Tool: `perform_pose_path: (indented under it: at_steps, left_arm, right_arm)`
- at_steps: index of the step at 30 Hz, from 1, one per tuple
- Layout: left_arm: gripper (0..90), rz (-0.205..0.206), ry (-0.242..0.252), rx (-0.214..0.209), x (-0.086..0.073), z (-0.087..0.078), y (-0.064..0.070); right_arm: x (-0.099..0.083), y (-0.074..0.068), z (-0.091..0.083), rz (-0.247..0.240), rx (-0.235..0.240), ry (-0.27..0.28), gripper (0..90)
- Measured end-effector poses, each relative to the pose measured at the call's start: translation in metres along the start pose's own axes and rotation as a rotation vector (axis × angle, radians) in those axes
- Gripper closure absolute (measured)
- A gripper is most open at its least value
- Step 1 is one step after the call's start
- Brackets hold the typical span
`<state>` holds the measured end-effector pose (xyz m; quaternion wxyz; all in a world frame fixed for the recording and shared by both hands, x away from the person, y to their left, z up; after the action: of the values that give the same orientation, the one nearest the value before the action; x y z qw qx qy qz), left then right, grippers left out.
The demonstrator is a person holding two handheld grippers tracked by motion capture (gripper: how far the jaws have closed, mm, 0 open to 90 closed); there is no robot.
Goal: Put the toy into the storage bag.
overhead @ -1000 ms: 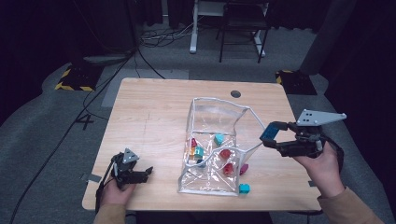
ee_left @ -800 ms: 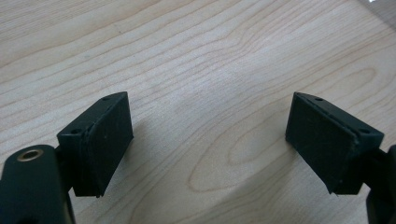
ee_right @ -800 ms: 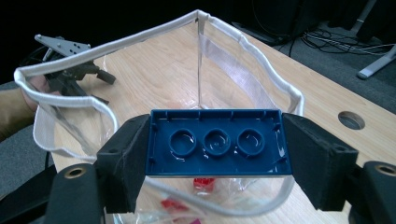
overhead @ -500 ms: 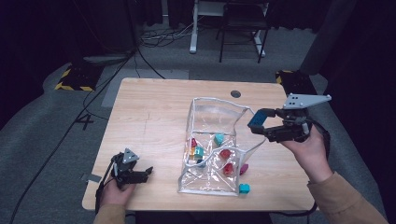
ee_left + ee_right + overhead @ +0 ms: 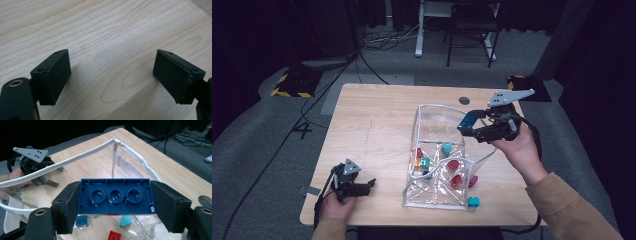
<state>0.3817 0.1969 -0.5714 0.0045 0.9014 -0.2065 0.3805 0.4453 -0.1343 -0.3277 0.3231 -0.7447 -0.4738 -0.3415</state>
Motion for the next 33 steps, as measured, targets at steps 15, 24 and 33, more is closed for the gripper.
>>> perform_pose_path:
  at_steps: [15, 24, 33]
  left_arm:
    - [15.1, 0.001, -0.001, -0.001, 0.0, 0.0, 0.0]
    - [15.1, 0.002, -0.001, -0.001, 0.0, 0.0, 0.0]
    - [15.1, 0.002, -0.001, -0.001, 0.0, 0.0, 0.0]
  right_arm:
    - [0.016, 0.003, 0.05, 0.002, 0.034, -0.068, 27.0]
    - [0.004, 0.007, 0.074, 0.021, 0.041, -0.143, 26.9]
    - [-0.006, 0.001, 0.087, 0.036, 0.086, -0.223, 23.6]
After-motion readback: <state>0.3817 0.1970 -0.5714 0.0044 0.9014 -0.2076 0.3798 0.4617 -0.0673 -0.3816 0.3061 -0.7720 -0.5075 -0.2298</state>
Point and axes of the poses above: each handheld gripper's, and its own axes: z roughly forward along the jaws, x roughly out of its top, y roughly to its right, the point moved 9 cm from there along z, roughly forward along the jaws, and after that the axes turned 14 degrees about x, right-handed, at the moved point
